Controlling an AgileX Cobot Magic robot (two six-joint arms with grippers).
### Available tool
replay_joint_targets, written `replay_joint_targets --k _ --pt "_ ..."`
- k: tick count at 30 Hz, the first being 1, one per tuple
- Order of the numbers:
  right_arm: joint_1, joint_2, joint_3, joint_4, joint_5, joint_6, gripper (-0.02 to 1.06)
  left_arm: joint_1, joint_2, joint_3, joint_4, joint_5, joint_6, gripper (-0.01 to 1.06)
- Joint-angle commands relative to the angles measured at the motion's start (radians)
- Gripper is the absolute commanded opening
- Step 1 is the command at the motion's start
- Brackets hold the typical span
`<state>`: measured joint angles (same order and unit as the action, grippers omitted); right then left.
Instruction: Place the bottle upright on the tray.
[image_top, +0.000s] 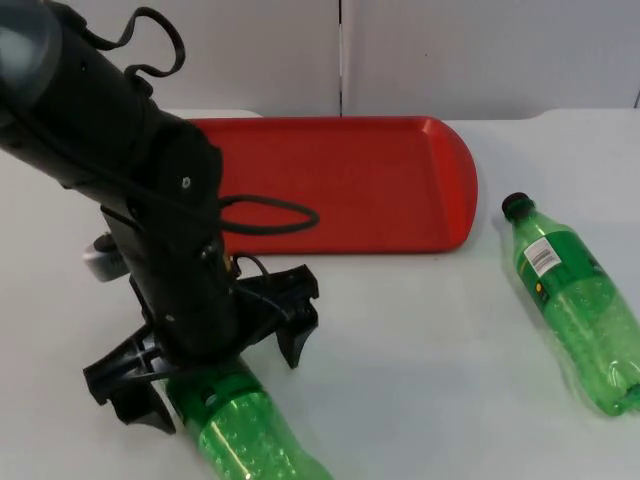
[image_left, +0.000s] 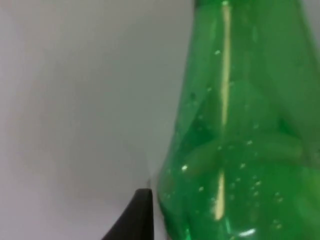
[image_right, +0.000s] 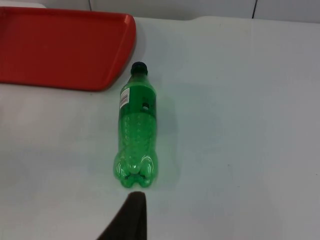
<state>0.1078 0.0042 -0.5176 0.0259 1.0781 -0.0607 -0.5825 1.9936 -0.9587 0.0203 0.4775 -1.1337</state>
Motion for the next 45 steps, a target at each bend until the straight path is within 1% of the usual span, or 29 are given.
replay_joint_targets --k 1,9,13,15,17,18,19,22,23,24,25,28,29,30,31,40,45 --pt "-0.005 -0.004 0.001 0.002 0.001 0.0 1.05 -0.005 0.002 -0.002 0.0 0.017 0.005 1.05" --pt "-0.005 -0.004 0.001 0.002 0.001 0.0 1.05 -0.005 0.012 -0.002 0.002 0.04 0.005 1.05" --pt "-0.005 -0.004 0.001 0.002 0.001 0.0 1.05 -0.005 0.012 -0.002 0.015 0.038 0.005 1.05" --pt "-0.005 -0.004 0.001 0.002 0.001 0.0 1.05 -0.005 0.012 -0.002 0.017 0.038 0.005 1.01" --pt "-0.005 -0.004 0.001 0.002 0.001 0.0 1.05 -0.005 0.012 -0.002 0.017 0.038 0.005 0.92" --pt "-0.005 -0.004 0.001 0.002 0.001 0.0 1.05 -0.005 0.012 -0.002 0.017 0.038 0.005 0.92" --pt "-0.005 -0.004 0.001 0.002 0.001 0.0 1.05 -0.005 0.012 -0.002 0.017 0.038 0.005 0.85" --pt "-0.005 -0.004 0.001 0.002 0.001 0.0 1.05 -0.005 0.012 -0.002 0.017 0.041 0.005 0.71" --pt "-0.005 -0.004 0.001 0.002 0.001 0.0 1.05 -0.005 0.012 -0.002 0.015 0.05 0.005 0.64" --pt "-0.005 -0.004 0.001 0.002 0.001 0.0 1.05 -0.005 0.012 -0.002 0.015 0.05 0.005 0.64" --pt "-0.005 -0.004 0.001 0.002 0.001 0.0 1.05 -0.005 0.012 -0.002 0.015 0.061 0.005 0.55" --pt "-0.005 -0.004 0.001 0.002 0.001 0.0 1.05 -0.005 0.012 -0.002 0.024 0.069 0.004 0.19" --pt "-0.005 -0.004 0.001 0.002 0.001 0.0 1.05 -0.005 0.012 -0.002 0.024 0.069 0.004 0.19" --pt "-0.005 -0.004 0.001 0.002 0.001 0.0 1.05 -0.005 0.012 -0.002 0.024 0.067 0.004 0.06" --pt "-0.005 -0.004 0.001 0.002 0.001 0.0 1.05 -0.005 0.012 -0.002 0.024 0.066 0.004 0.0" --pt "-0.005 -0.004 0.001 0.002 0.001 0.0 1.05 -0.005 0.01 -0.002 0.024 0.066 0.033 0.0" --pt "-0.005 -0.004 0.001 0.002 0.001 0.0 1.05 -0.005 -0.033 -0.002 0.021 0.055 0.063 0.0"
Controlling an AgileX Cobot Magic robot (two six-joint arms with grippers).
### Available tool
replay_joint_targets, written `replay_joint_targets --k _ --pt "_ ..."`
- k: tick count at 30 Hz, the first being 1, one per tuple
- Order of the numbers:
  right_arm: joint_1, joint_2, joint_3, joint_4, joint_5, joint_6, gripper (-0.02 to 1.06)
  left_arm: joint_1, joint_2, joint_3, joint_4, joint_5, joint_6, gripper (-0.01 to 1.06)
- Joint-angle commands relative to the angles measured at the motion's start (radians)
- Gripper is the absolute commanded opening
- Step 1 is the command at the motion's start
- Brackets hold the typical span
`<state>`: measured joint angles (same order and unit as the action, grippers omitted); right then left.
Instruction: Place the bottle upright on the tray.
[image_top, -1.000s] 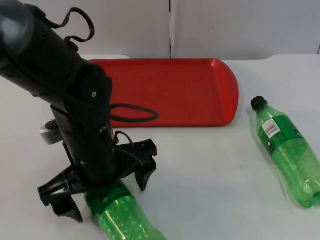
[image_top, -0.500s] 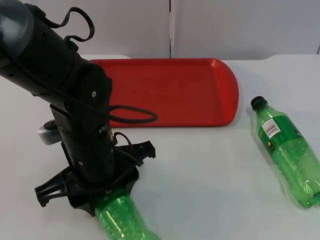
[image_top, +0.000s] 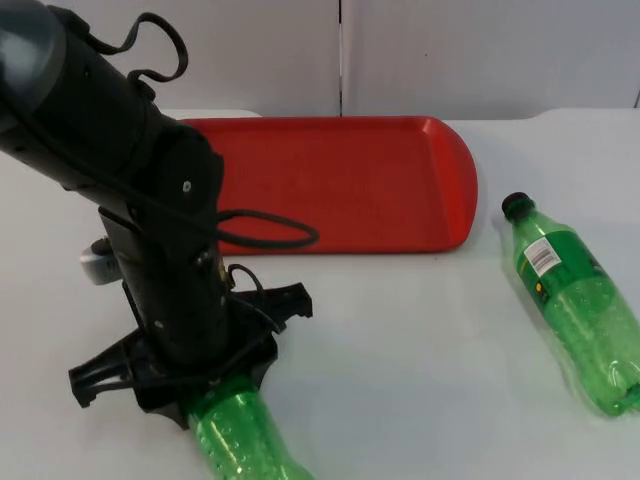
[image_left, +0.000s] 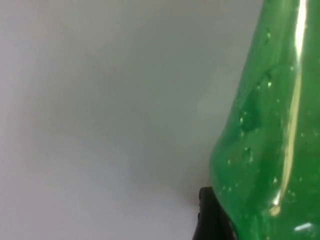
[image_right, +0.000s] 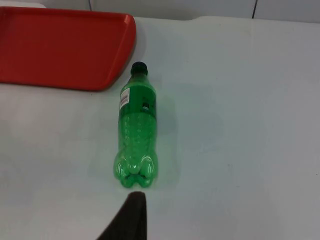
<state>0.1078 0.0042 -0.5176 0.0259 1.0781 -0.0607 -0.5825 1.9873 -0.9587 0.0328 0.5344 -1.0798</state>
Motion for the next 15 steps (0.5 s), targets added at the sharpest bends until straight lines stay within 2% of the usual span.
replay_joint_targets --k 1,4,8,9,13,14,15 --pt "-0.005 -0.004 0.001 0.002 0.001 0.0 1.05 -0.005 -0.046 -0.002 0.012 -0.019 0.019 0.0" --pt "-0.005 -0.004 0.001 0.002 0.001 0.0 1.05 -0.005 -0.094 -0.002 0.012 -0.068 0.062 0.0" --pt "-0.005 -0.004 0.001 0.002 0.001 0.0 1.05 -0.005 -0.206 -0.002 0.058 -0.18 0.112 0.0" --pt "-0.005 -0.004 0.001 0.002 0.001 0.0 1.05 -0.005 -0.206 -0.002 0.058 -0.18 0.112 0.0" --pt "-0.005 -0.004 0.001 0.002 0.001 0.0 1.05 -0.005 -0.341 -0.002 0.266 -0.298 0.112 0.0" --pt "-0.005 -0.004 0.001 0.002 0.001 0.0 1.05 -0.005 -0.341 -0.002 0.266 -0.298 0.112 0.0" --pt "-0.005 -0.004 0.001 0.002 0.001 0.0 1.05 -0.005 -0.373 -0.002 0.323 -0.334 0.112 0.0"
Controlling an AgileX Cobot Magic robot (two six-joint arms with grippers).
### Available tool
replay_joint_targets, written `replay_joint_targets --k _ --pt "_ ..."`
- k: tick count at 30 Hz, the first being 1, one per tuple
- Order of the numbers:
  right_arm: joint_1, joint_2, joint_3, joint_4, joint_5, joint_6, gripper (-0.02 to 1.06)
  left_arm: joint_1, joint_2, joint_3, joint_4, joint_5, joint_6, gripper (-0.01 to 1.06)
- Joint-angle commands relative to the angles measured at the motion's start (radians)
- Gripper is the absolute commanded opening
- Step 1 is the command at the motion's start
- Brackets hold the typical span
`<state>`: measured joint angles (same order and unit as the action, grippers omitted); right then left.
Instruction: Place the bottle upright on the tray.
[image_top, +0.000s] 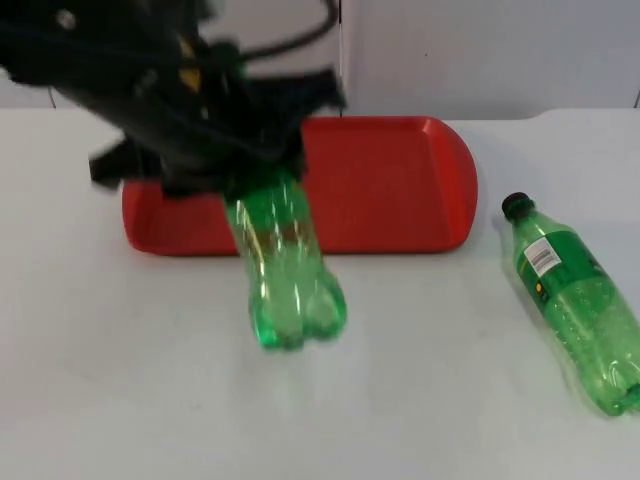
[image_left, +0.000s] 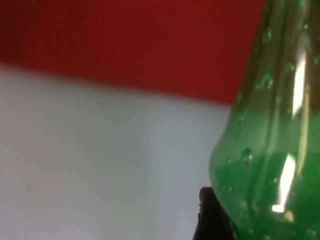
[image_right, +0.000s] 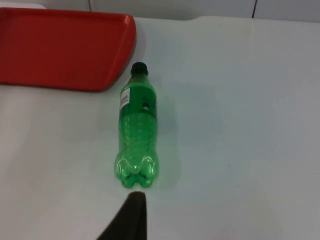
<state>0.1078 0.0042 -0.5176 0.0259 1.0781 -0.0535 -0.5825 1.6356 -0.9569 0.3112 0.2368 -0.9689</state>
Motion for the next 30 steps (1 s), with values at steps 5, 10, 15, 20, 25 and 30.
replay_joint_targets --k 5,10,15,20,25,30 --pt "-0.005 -0.004 0.001 0.002 0.001 -0.007 1.05 0.003 -0.125 -0.004 0.277 -0.209 0.001 0.0" --pt "-0.005 -0.004 0.001 0.002 0.001 -0.007 1.05 0.032 -0.186 -0.005 0.535 -0.398 0.01 0.0" --pt "-0.005 -0.004 0.001 0.002 0.001 -0.007 1.05 0.099 -0.191 -0.005 0.553 -0.519 0.127 0.0" --pt "-0.005 -0.004 0.001 0.002 0.001 -0.007 1.05 0.187 -0.191 -0.005 0.535 -0.591 0.284 0.0" --pt "-0.005 -0.004 0.001 0.002 0.001 -0.007 1.05 0.284 -0.189 -0.005 0.374 -0.658 0.295 0.0" --pt "-0.005 -0.004 0.001 0.002 0.001 -0.007 1.05 0.339 -0.17 -0.005 0.158 -0.816 0.368 0.0"
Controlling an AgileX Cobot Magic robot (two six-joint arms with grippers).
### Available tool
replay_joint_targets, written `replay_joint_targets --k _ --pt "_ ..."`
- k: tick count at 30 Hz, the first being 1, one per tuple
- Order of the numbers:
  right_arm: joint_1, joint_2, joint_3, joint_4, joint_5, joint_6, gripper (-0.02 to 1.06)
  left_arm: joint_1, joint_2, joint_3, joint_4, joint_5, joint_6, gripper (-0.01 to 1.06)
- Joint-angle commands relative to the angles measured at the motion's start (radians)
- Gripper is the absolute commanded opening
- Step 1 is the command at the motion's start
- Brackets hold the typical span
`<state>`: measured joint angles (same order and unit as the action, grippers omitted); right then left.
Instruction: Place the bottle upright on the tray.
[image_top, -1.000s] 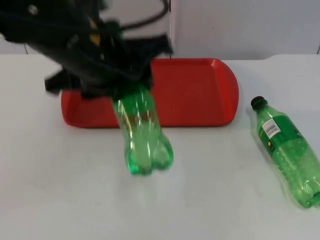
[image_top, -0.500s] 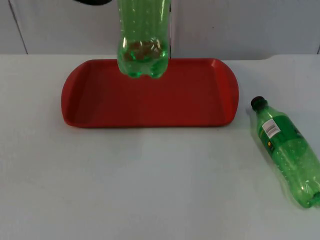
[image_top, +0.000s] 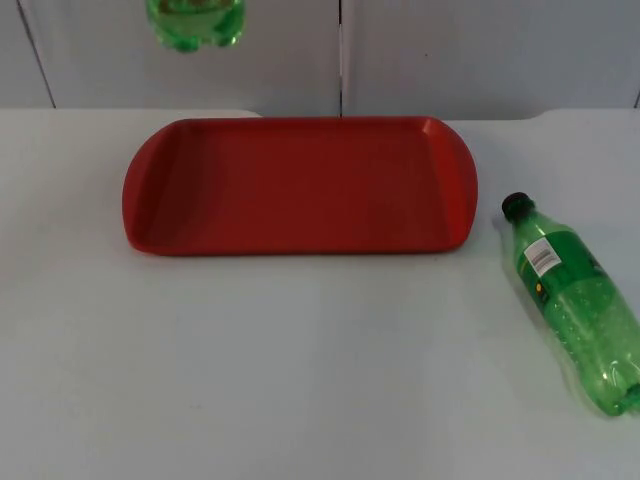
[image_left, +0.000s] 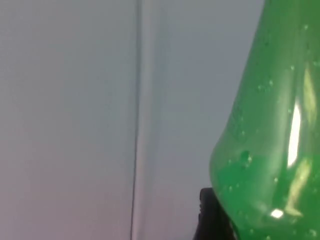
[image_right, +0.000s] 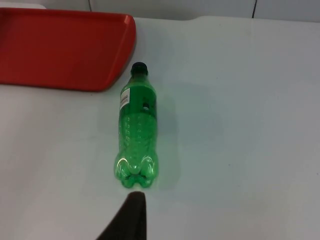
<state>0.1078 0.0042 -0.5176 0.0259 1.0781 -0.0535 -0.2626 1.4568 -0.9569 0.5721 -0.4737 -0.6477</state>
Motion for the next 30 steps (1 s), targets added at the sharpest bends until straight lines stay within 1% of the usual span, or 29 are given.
replay_joint_targets --k 1,2,5,6,9,10,11,12,14,21,24,25,26,30 --pt "-0.005 -0.004 0.001 0.002 0.001 -0.007 1.05 0.019 0.009 -0.005 -0.103 -0.105 0.047 0.0" --pt "-0.005 -0.004 0.001 0.002 0.001 -0.007 1.05 0.022 0.023 -0.005 -0.12 -0.137 0.096 0.0" --pt "-0.005 -0.004 0.001 0.002 0.001 -0.007 1.05 0.019 0.073 -0.005 -0.21 -0.183 0.268 0.0" --pt "-0.005 -0.004 0.001 0.002 0.001 -0.007 1.05 0.019 0.073 -0.005 -0.21 -0.183 0.268 0.0" --pt "-0.005 -0.004 0.001 0.002 0.001 -0.007 1.05 0.019 0.143 -0.005 -0.286 -0.306 0.359 0.0" --pt "-0.005 -0.004 0.001 0.002 0.001 -0.007 1.05 0.019 0.143 -0.005 -0.286 -0.306 0.359 0.0" --pt "-0.005 -0.004 0.001 0.002 0.001 -0.007 1.05 0.019 0.183 -0.005 -0.312 -0.374 0.403 0.0" --pt "-0.005 -0.004 0.001 0.002 0.001 -0.007 1.05 0.019 0.209 -0.005 -0.317 -0.411 0.417 0.0" --pt "-0.005 -0.004 0.001 0.002 0.001 -0.007 1.05 0.019 0.254 -0.005 -0.333 -0.454 0.431 0.0" --pt "-0.005 -0.004 0.001 0.002 0.001 -0.007 1.05 0.019 0.366 -0.028 -0.373 -0.478 0.442 0.0" --pt "-0.005 -0.004 0.001 0.002 0.001 -0.007 1.05 0.019 0.427 -0.063 -0.377 -0.523 0.512 0.0" --pt "-0.005 -0.004 0.001 0.002 0.001 -0.007 1.05 0.019 0.427 -0.063 -0.377 -0.523 0.512 0.0" --pt "-0.005 -0.004 0.001 0.002 0.001 -0.007 1.05 0.019 0.453 -0.087 -0.377 -0.526 0.541 0.0" --pt "-0.005 -0.004 0.001 0.002 0.001 -0.007 1.05 0.019 0.505 -0.133 -0.385 -0.532 0.547 0.0"
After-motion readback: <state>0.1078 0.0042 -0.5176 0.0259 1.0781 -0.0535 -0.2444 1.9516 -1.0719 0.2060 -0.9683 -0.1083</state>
